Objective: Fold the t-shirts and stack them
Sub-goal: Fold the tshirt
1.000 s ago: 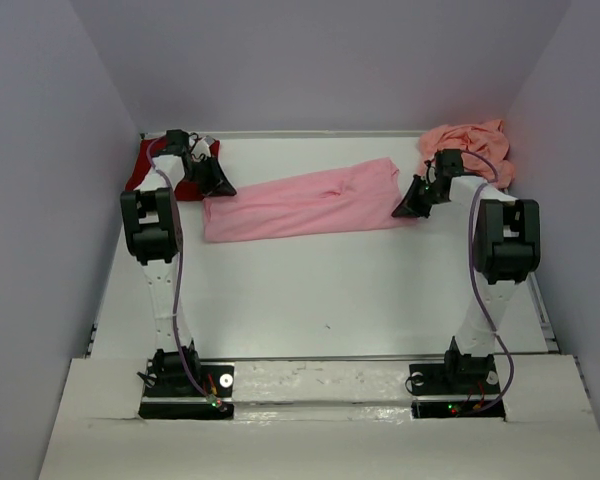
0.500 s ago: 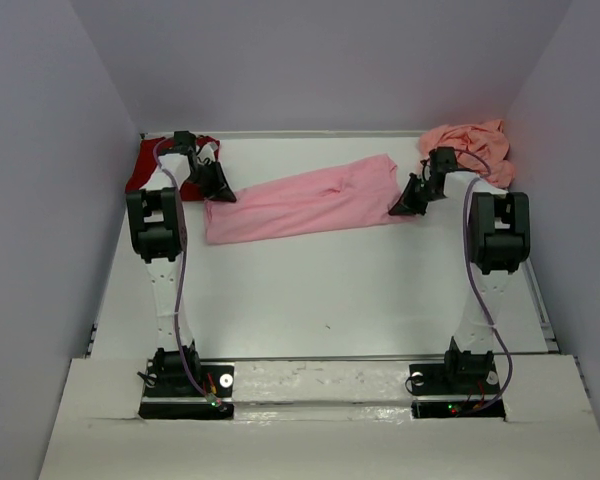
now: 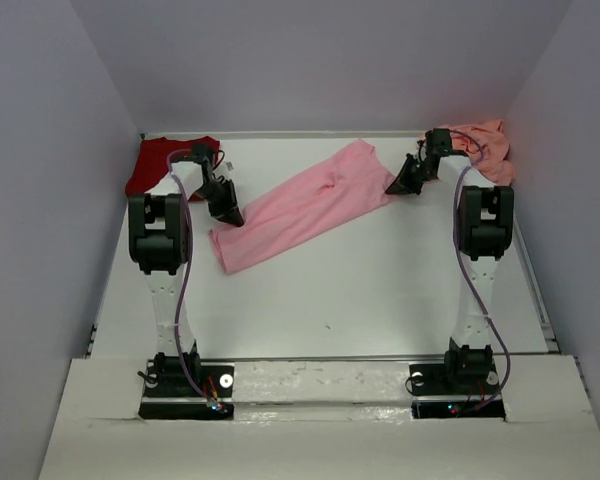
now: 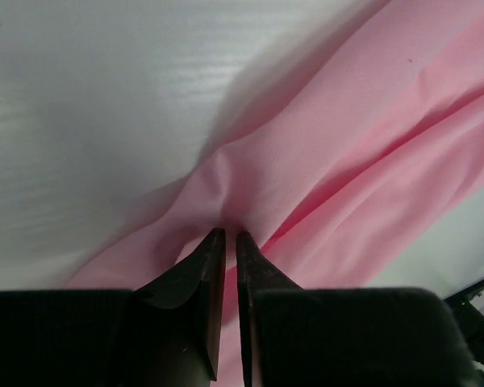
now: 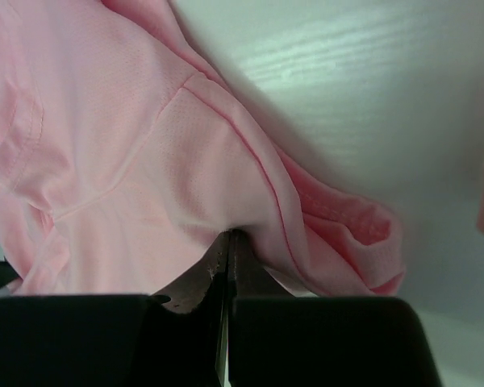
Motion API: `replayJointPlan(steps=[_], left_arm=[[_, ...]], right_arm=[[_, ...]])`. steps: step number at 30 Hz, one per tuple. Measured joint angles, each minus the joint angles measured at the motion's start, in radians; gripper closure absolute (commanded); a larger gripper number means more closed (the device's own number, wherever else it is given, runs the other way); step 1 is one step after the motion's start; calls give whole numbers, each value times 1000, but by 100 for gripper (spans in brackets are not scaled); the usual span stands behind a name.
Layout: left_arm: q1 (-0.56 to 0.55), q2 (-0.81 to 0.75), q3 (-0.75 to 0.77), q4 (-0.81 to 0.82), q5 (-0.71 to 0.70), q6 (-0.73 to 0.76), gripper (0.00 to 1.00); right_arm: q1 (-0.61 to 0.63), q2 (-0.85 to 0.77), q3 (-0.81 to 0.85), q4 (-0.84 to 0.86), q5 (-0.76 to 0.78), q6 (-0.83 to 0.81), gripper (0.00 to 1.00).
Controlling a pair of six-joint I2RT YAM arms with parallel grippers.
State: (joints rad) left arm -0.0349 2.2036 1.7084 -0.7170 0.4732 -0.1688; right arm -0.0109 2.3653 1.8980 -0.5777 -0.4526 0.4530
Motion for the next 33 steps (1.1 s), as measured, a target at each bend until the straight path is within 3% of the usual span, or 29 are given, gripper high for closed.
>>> replayJointPlan(steps=[9,20,25,33], left_arm=[[-91,-216,-224,-48,-49,8,79],[-240,-368,-434,-70,-61,-13,78],[-252,-388,-415,-93,-122,-23,76],[-196,-389,-248,-97,-222,-39,76]], right_arm=[[14,99,167,-21,-27,23,100],[93,175,278,-21,-68,53,100],[117,182,290,-21,-68,64,100],[123,182,289,-21,-68,63,100]])
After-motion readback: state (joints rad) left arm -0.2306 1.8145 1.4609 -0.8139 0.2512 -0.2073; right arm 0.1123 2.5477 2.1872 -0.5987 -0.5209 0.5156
